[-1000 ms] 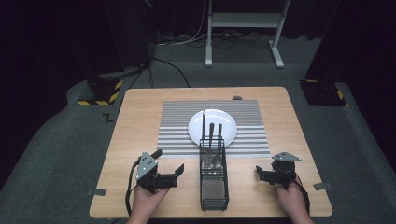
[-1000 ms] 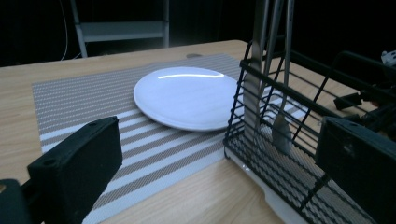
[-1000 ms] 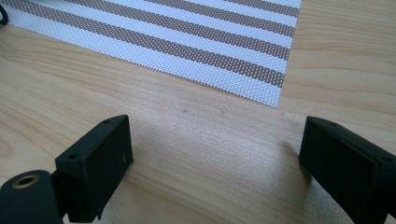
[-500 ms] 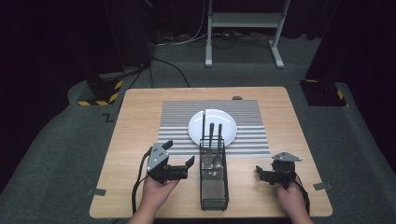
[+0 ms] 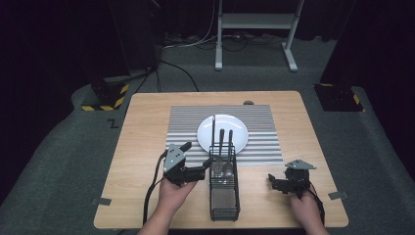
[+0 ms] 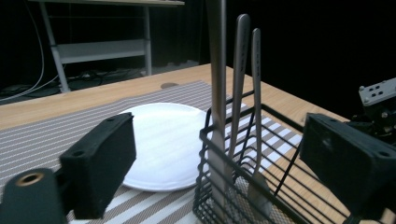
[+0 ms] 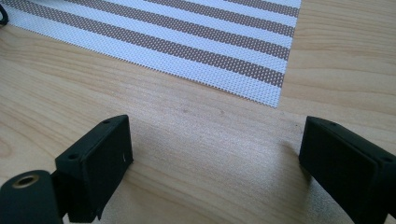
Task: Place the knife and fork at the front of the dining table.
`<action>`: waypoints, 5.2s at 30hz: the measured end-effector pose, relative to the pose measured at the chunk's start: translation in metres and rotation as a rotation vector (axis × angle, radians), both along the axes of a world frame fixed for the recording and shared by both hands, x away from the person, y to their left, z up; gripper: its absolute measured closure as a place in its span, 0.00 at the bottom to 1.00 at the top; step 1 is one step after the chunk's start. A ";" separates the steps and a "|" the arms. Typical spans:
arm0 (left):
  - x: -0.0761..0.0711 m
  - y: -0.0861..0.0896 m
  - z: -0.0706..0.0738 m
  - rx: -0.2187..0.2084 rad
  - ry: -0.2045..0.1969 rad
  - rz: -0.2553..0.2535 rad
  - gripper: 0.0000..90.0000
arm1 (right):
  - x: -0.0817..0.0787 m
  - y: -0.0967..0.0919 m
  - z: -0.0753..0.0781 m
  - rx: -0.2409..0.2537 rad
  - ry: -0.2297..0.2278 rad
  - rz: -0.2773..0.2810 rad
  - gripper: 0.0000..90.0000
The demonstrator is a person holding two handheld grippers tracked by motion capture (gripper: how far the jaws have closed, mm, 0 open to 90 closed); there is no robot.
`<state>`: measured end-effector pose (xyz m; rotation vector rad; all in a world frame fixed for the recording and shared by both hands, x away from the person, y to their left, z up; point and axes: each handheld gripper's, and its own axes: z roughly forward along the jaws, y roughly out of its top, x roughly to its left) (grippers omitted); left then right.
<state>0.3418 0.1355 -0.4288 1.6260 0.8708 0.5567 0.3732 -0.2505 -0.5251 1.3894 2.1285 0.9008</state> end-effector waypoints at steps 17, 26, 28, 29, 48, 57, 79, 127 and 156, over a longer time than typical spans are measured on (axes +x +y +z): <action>0.022 -0.026 0.007 -0.001 -0.027 0.053 0.48 | 0.000 0.000 0.000 0.001 -0.001 0.001 0.10; 0.026 -0.036 0.004 0.042 -0.055 0.091 0.66 | 0.000 0.000 0.000 -0.002 -0.003 0.005 0.10; 0.026 -0.038 0.005 0.047 -0.060 0.095 0.69 | 0.000 0.000 0.000 -0.002 -0.003 0.005 0.10; 0.026 -0.038 0.005 0.047 -0.063 0.093 0.70 | 0.000 0.000 0.000 -0.002 -0.004 0.006 0.10; 0.023 -0.045 -0.003 0.013 -0.043 0.115 0.90 | 0.000 0.000 0.000 -0.002 -0.004 0.006 0.10; 0.013 -0.044 -0.003 -0.008 -0.047 0.145 0.90 | -0.001 0.000 0.000 -0.001 -0.002 0.004 0.10; 0.000 -0.043 0.008 -0.062 -0.108 0.183 0.91 | -0.001 0.000 0.000 -0.001 -0.001 0.004 0.11; -0.034 -0.019 0.101 -0.229 -0.330 0.073 0.91 | 0.000 0.000 0.000 -0.001 -0.003 0.009 0.10; 0.005 0.043 0.026 -0.095 -0.145 0.308 0.91 | 0.000 0.000 0.000 0.000 -0.003 0.008 0.11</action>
